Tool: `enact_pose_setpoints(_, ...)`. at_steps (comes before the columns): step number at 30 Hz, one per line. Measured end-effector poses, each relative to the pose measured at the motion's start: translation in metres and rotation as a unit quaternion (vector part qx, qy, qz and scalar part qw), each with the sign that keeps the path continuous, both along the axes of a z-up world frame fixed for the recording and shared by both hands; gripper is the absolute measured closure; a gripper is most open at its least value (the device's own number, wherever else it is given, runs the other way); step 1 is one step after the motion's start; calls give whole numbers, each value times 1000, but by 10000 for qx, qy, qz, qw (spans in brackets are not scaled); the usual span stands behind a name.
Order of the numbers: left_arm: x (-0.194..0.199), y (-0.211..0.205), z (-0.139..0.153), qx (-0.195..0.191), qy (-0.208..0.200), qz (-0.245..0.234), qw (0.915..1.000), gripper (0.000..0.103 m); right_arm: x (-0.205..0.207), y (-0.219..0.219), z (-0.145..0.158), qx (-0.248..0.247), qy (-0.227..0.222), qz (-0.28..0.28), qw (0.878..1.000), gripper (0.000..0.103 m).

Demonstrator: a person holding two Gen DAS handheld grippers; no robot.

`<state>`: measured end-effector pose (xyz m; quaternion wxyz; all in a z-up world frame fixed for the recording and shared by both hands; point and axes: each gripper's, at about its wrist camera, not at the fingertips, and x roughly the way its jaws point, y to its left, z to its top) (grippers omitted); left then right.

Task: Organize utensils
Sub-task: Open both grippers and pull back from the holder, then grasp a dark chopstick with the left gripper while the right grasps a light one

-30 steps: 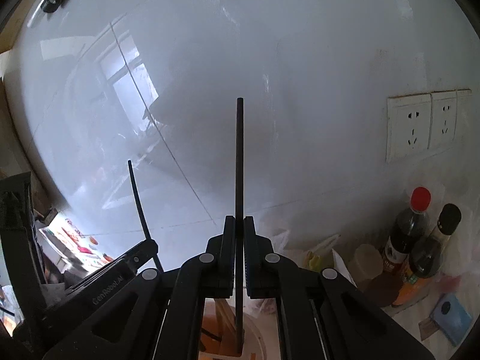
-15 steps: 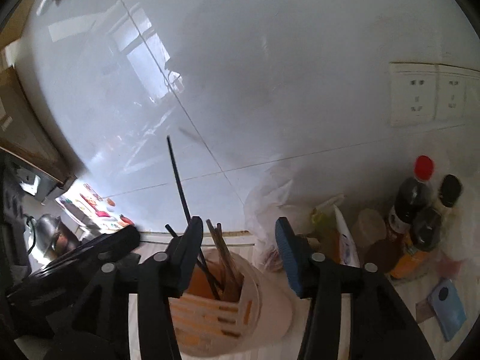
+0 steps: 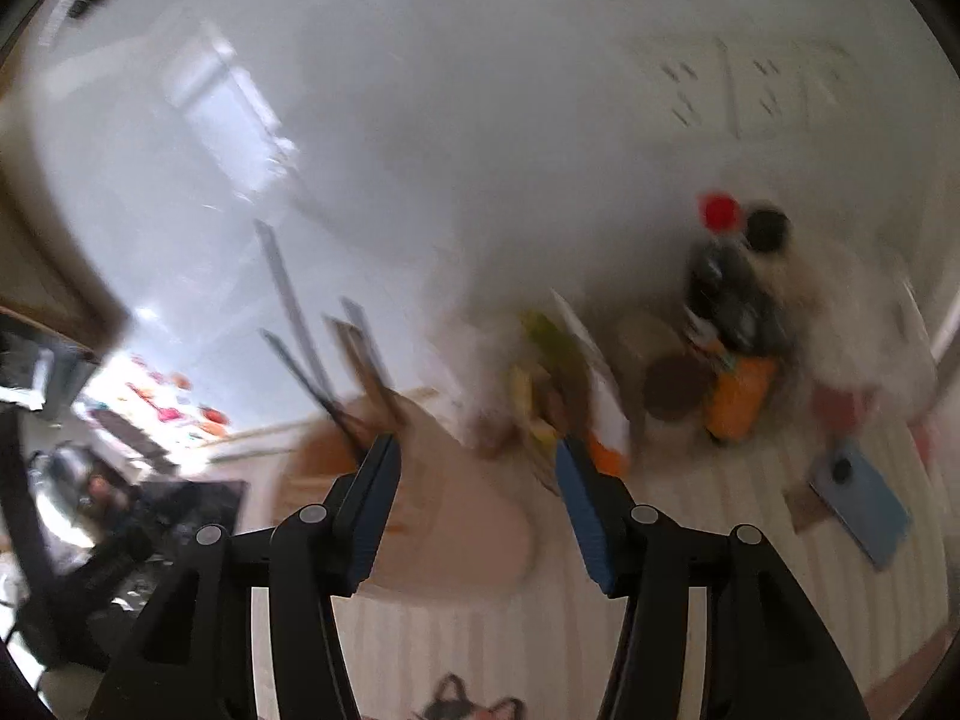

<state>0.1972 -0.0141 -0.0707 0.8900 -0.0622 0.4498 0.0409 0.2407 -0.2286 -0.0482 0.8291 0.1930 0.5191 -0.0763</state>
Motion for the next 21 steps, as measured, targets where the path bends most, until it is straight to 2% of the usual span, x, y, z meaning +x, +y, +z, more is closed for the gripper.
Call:
enact_pose_setpoints(2, -3, 7, -9, 160, 104, 201, 9996, 0, -8, -10, -19, -52, 399, -310, 9987, 47)
enact_pose_setpoints(5, -3, 29, -46, 124, 629, 716, 9954, 0, -26, -24, -58, 84, 1061, -765, 9914, 47)
enact_pose_setpoints(7, 2, 50, -77, -91, 1089, 1113, 9878, 0, -39, -27, -93, 156, 1573, -1026, 9821, 47)
enact_pose_setpoints(10, 17, 82, -117, -466, 1612, 1639, 9721, 0, -54, -27, -135, 229, 2047, -1300, 9699, 47)
enact_pose_setpoints(12, 29, 98, -137, -529, 1814, 1872, 9640, 0, -60, -23, -160, 172, 2304, -1368, 9633, 47)
enact_pose_setpoints(14, 42, 108, -151, -435, 1902, 2011, 9599, 0, -60, -20, -174, -10, 2459, -1337, 9600, 47)
enact_pose_setpoints(17, 57, 112, -167, -249, 2043, 1995, 9581, 0, -59, -15, -187, -443, 2370, -1217, 9628, 47)
enact_pose_setpoints(20, 60, 108, -169, -38, 2132, 1877, 9588, 0, -62, -17, -192, -249, 2409, -1226, 9625, 47)
enact_pose_setpoints(21, 57, 102, -160, 186, 2013, 1767, 9633, 0, -62, -17, -185, -254, 2315, -1259, 9643, 47)
